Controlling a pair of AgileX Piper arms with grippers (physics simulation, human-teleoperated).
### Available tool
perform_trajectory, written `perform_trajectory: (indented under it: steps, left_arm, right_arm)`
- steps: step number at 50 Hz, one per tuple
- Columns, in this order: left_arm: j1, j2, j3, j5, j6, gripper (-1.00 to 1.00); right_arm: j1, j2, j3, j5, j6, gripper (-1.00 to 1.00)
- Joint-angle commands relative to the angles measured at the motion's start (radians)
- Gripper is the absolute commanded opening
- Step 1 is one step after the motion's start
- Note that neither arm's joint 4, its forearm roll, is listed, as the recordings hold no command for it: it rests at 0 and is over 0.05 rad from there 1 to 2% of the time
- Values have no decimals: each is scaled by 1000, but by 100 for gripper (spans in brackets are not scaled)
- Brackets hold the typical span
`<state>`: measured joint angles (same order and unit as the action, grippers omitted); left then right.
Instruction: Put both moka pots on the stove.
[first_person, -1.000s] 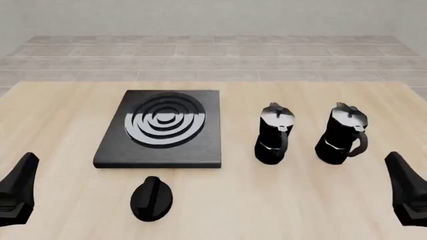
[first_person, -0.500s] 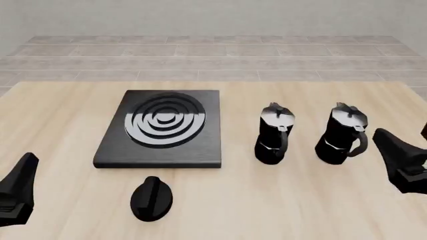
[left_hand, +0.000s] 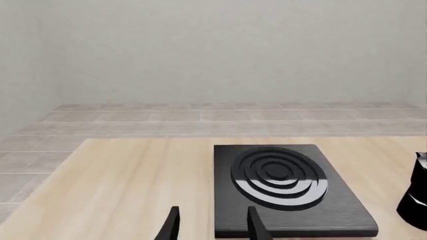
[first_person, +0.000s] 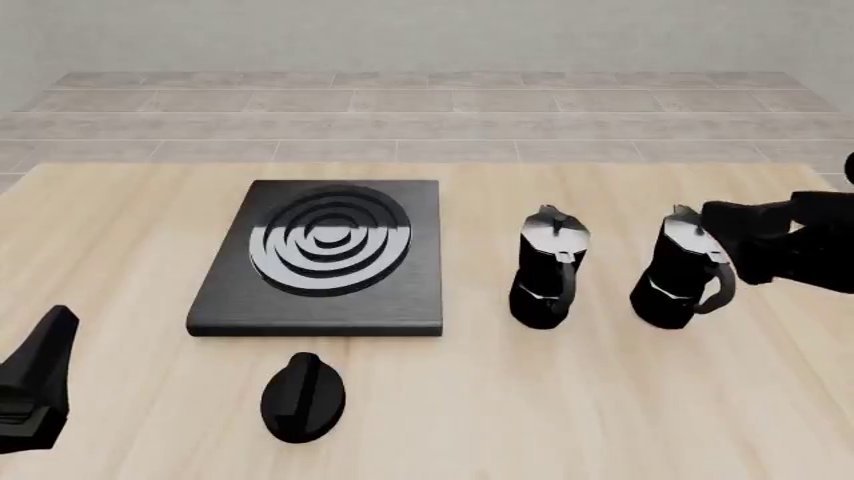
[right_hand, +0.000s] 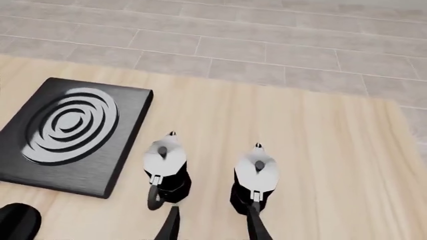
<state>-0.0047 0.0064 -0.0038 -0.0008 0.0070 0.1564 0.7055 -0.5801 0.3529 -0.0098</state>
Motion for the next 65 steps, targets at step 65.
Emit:
perform_trajectory:
  steps: [65]
  left_arm:
    - [-1, 23, 0, -20, -29, 100]
  right_arm:
    - [200, 539, -274, 34, 208, 100]
